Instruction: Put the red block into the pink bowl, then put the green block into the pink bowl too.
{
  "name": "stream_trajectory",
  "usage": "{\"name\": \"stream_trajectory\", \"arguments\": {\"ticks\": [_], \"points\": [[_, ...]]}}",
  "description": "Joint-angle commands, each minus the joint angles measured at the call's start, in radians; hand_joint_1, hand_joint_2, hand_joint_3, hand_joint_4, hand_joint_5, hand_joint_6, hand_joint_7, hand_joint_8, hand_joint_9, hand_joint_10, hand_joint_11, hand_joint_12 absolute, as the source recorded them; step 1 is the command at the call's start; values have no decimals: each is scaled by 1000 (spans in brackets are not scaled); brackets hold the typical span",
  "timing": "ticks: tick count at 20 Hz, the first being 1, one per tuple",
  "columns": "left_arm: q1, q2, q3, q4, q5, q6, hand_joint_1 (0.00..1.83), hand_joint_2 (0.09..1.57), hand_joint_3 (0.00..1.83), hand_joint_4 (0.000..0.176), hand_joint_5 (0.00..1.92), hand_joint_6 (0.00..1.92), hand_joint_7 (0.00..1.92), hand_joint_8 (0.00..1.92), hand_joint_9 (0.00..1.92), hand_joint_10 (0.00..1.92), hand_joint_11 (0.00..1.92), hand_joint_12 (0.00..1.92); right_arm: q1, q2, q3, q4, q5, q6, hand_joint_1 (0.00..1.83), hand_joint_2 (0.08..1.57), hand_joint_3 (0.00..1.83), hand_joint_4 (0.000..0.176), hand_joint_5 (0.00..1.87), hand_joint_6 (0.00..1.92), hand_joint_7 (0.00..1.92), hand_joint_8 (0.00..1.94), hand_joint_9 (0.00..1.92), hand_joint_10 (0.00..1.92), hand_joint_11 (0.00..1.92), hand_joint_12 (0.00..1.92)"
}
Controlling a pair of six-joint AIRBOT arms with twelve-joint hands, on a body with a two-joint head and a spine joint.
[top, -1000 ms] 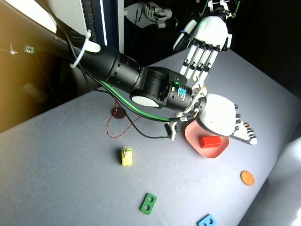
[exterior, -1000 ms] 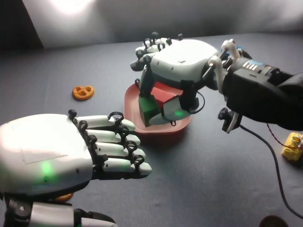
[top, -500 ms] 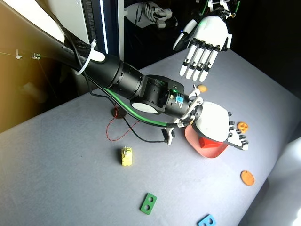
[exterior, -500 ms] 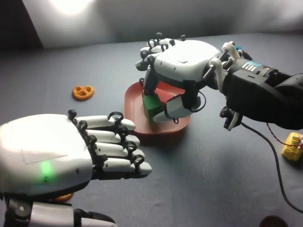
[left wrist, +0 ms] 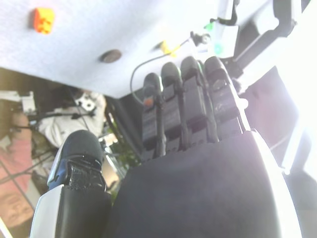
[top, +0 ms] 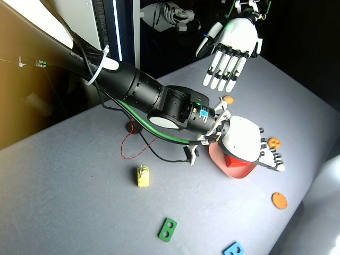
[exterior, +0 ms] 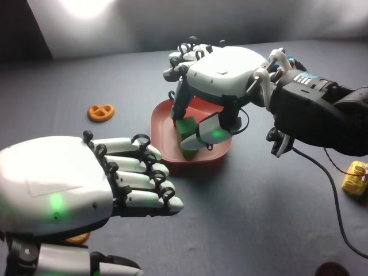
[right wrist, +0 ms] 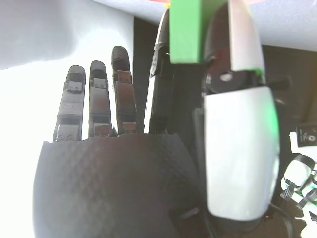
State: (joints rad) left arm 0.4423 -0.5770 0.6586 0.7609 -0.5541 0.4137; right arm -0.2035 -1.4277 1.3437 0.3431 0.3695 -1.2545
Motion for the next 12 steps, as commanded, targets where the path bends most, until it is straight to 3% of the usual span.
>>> {"name": "stream_trajectory", "arguments": {"ticks": [1,5,6,7,9,10,11,12], "points": [[-13,3,2,-28,-90,-3,0,1330,0,0,339,4,318,8,226,5,0,280,15,9,0,-12,110,8,871,876,0,135,996,21,264,0,49,0,0,0],[-13,4,3,-28,-90,-3,0,1333,0,0,365,6,339,6,241,5,0,329,20,20,0,-12,99,21,860,879,0,127,946,0,206,0,5,0,0,0],[-13,3,4,-27,-90,-3,0,1337,1,0,356,1,329,2,235,1,0,293,26,24,0,-12,94,34,819,858,0,164,857,0,219,5,16,5,0,0],[-13,3,4,-24,-90,-3,0,1337,1,0,356,1,329,2,235,1,0,293,36,30,-1,-12,82,49,819,858,0,164,857,0,219,5,16,5,0,0],[-12,3,4,-22,-91,-3,0,1337,0,0,355,1,334,2,235,1,0,308,59,45,-11,-11,49,64,698,832,0,176,517,0,158,0,0,0,0,0],[-12,3,4,-22,-91,-3,0,1340,2,0,346,0,328,0,235,1,0,311,72,55,-22,-11,28,66,613,822,0,172,368,0,128,0,0,0,0,0],[-12,3,4,-22,-92,-3,0,1340,1,0,336,0,314,1,219,1,0,278,85,70,-40,-10,9,66,569,803,0,152,265,0,119,0,0,0,0,0],[-12,3,4,-23,-93,-3,0,1340,1,0,345,3,324,4,229,4,0,294,98,88,-63,-10,-11,66,502,798,0,96,176,0,109,0,0,0,0,0]]}}
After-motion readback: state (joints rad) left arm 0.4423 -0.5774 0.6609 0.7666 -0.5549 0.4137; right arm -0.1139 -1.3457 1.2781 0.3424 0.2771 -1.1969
